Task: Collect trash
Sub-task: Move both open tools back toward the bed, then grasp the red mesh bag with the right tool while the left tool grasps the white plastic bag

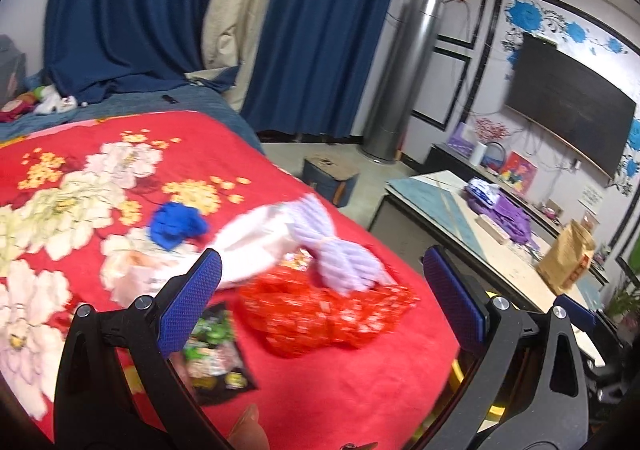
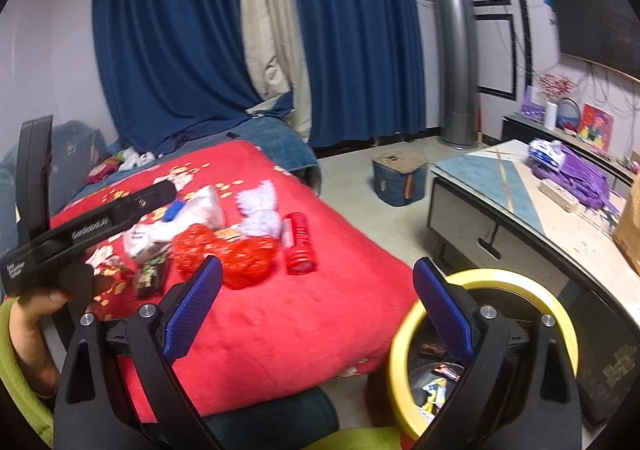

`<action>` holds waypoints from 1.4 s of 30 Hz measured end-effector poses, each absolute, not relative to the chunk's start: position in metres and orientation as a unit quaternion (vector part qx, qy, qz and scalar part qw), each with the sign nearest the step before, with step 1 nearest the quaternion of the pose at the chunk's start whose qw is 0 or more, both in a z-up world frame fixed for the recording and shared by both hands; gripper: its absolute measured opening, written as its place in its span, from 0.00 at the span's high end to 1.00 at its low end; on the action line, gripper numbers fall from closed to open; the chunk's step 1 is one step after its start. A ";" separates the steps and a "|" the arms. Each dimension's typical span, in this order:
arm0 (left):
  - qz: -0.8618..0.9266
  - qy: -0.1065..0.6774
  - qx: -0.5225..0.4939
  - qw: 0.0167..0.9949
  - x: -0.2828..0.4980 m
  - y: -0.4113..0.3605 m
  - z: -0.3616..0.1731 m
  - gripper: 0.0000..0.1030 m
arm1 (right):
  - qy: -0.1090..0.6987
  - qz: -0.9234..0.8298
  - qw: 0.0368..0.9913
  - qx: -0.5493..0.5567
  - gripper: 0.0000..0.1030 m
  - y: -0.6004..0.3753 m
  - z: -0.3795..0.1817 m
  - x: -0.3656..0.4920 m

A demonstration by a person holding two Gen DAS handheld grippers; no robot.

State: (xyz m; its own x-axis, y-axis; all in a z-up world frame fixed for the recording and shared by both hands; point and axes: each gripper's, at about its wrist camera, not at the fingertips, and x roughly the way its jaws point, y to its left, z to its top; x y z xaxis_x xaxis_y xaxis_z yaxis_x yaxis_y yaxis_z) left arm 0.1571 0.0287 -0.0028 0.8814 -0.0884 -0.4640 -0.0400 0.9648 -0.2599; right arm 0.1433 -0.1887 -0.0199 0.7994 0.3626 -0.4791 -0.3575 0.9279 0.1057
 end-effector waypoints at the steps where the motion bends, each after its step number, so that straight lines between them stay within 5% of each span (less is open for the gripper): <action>1: -0.007 0.244 -0.133 0.961 0.157 0.033 -0.002 0.10 | 0.254 0.194 0.947 0.002 0.09 -0.183 -0.020 0.143; 17: 0.071 0.310 -0.192 0.928 0.168 0.125 -0.024 0.10 | 0.295 0.244 0.924 -0.024 0.10 -0.106 -0.039 0.183; 31: 0.056 0.347 -0.234 0.906 0.178 0.136 -0.055 0.12 | 0.365 0.228 0.902 0.004 0.30 -0.096 -0.075 0.236; 42: 0.058 0.359 -0.246 0.898 0.179 0.139 -0.067 0.46 | 0.359 0.256 0.898 -0.013 0.82 -0.088 -0.080 0.225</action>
State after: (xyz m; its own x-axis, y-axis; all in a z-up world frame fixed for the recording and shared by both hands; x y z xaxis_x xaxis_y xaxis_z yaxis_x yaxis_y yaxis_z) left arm 0.1791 0.1386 -0.0669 0.7355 -0.0719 -0.6737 -0.2813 0.8722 -0.4002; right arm 0.2245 -0.0880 -0.0799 0.6121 0.4496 -0.6506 -0.4680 0.8691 0.1603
